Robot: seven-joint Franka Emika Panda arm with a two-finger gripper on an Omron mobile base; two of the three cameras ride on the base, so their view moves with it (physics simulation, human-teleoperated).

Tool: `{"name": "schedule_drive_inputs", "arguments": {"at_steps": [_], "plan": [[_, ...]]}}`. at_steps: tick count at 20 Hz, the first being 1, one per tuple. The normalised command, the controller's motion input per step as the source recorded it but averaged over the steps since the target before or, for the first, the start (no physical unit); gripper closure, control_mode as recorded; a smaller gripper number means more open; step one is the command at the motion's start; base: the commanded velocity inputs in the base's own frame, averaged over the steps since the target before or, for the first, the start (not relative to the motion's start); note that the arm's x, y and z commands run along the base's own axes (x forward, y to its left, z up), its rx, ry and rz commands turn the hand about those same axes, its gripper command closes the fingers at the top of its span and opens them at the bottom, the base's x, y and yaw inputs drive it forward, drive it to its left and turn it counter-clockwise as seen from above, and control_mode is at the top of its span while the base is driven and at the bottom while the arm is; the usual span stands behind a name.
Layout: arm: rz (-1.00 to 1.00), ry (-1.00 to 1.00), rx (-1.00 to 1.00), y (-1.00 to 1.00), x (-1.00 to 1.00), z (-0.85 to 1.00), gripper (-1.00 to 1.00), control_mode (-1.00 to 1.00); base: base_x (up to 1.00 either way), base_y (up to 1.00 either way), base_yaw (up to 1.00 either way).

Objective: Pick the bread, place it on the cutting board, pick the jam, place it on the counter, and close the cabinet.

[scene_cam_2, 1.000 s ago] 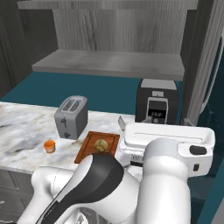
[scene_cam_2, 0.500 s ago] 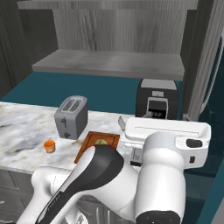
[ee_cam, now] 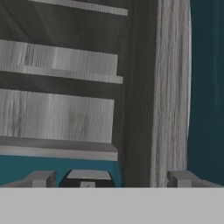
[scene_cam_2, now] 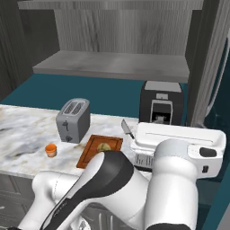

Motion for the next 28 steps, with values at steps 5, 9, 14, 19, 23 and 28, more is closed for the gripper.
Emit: {"name": "schedule_drive_inputs", "arguments": {"at_steps": [5,9,14,19,23,28], "plan": [[-0.03,0.00,0.00,-0.23,0.01,0.00,-1.00,-1.00,0.00,0.00,0.00],[-0.01,0.00,0.00,-0.20,0.10,0.00,-1.00,-1.00,0.00,0.00,0.00],[-0.02,0.00,0.00,-0.14,0.09,0.00,-1.00,-1.00,0.00,0.00,0.00],[-0.03,0.00,0.00,-0.15,0.12,0.00,-1.00,-1.00,0.00,0.00,0.00],[0.00,0.00,0.00,-0.03,0.31,0.00,-1.00,-1.00,0.00,0.00,0.00],[0.00,0.00,0.00,-0.04,0.34,0.00,-1.00,-1.00,0.00,0.00,0.00]]}}
